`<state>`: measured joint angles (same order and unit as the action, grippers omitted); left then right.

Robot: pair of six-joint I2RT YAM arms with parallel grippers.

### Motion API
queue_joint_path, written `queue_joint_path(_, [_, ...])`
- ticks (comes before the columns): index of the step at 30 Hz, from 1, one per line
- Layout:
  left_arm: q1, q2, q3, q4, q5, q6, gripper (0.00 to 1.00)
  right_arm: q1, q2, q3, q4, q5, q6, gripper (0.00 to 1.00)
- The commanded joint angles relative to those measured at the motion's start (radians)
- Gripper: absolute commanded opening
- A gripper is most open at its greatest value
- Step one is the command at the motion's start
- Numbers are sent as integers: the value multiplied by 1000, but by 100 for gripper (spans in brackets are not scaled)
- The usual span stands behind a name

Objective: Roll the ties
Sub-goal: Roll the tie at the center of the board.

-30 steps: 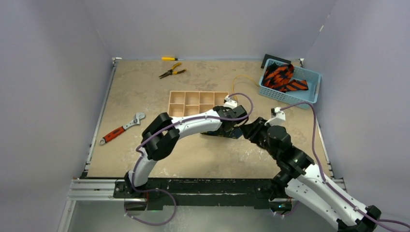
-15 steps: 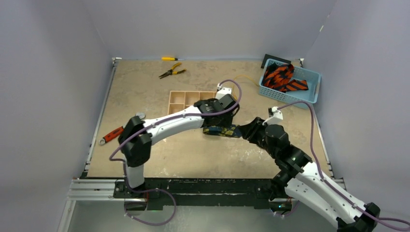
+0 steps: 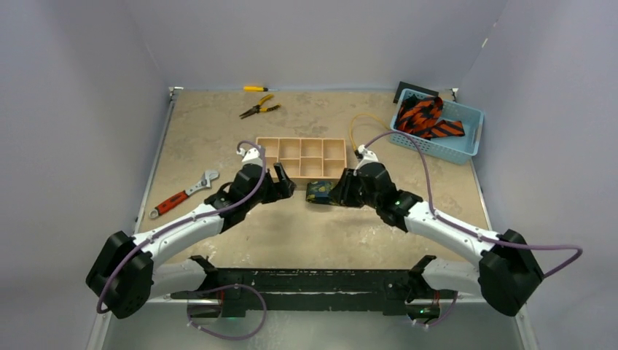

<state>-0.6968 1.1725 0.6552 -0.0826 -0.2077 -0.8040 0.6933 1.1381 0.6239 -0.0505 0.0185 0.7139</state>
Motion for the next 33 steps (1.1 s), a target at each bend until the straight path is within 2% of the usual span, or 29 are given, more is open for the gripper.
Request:
queue_joint_path(1, [84, -24, -90, 344, 227, -27, 84, 1, 70, 112, 113, -62, -4, 35])
queue_joint_path(6, [122, 87, -94, 450, 356, -27, 84, 0, 197, 186, 126, -77, 5, 33])
queue_joint_path(12, [125, 176, -84, 522, 412, -24, 83, 0, 277, 206, 114, -51, 24, 31])
queue_joint_path(24, [125, 215, -77, 463, 368, 24, 83, -27, 335, 164, 121, 54, 42, 29])
queue_joint_path(33, [126, 284, -89, 509, 404, 19, 83, -64, 345, 97, 139, 52, 36, 29])
